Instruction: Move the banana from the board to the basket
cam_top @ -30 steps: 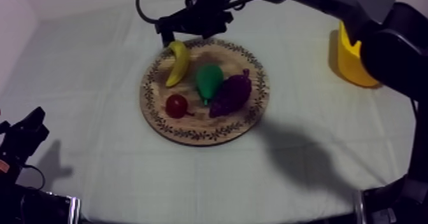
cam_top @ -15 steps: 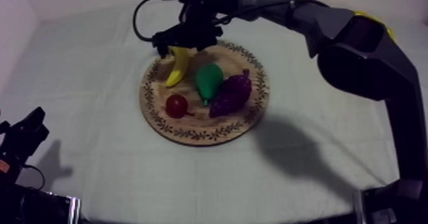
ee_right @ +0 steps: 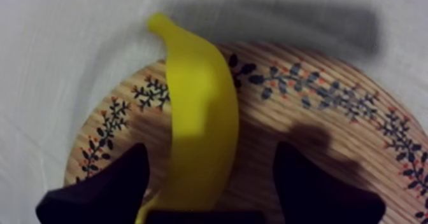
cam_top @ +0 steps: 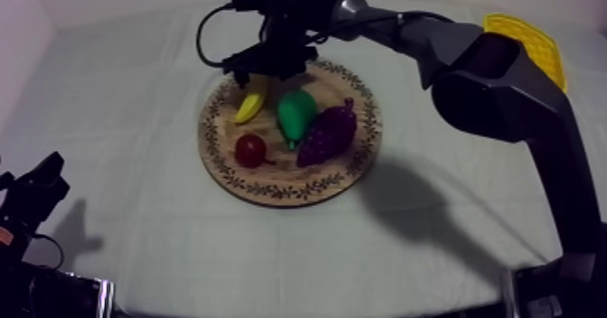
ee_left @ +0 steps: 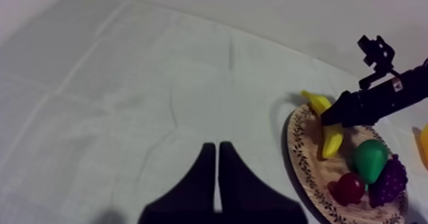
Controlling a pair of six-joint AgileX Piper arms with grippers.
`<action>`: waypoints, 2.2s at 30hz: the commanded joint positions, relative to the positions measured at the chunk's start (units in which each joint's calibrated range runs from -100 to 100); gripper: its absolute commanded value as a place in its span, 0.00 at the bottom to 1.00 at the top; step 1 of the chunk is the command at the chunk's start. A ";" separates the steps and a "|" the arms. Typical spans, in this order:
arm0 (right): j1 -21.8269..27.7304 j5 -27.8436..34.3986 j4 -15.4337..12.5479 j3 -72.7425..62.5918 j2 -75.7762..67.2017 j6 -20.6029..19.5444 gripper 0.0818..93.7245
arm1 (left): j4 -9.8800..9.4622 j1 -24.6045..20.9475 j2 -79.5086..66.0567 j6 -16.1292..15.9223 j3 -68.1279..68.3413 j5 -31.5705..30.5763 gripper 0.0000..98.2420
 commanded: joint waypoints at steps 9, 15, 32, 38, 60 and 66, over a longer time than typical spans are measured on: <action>-0.39 0.16 0.75 -0.10 0.27 -0.09 0.21 | -0.02 0.01 -0.01 -0.01 0.01 -0.01 0.00; -0.11 0.44 0.76 1.00 -0.54 -0.10 0.16 | -0.02 0.01 -0.01 -0.01 0.01 -0.01 0.00; 5.22 -2.61 -5.36 24.34 -28.14 4.12 0.15 | -0.02 0.01 -0.01 -0.03 0.01 -0.01 0.00; 8.95 -3.64 -5.46 34.18 -40.97 4.70 0.15 | -0.02 0.01 -0.01 -0.01 0.01 -0.01 0.00; 34.93 -10.50 -5.46 53.58 -57.37 13.26 0.14 | -0.02 0.01 -0.01 -0.02 0.01 -0.01 0.00; 38.47 -12.61 -4.48 54.65 -53.97 13.98 0.14 | -0.02 0.01 -0.01 -0.01 0.01 -0.01 0.00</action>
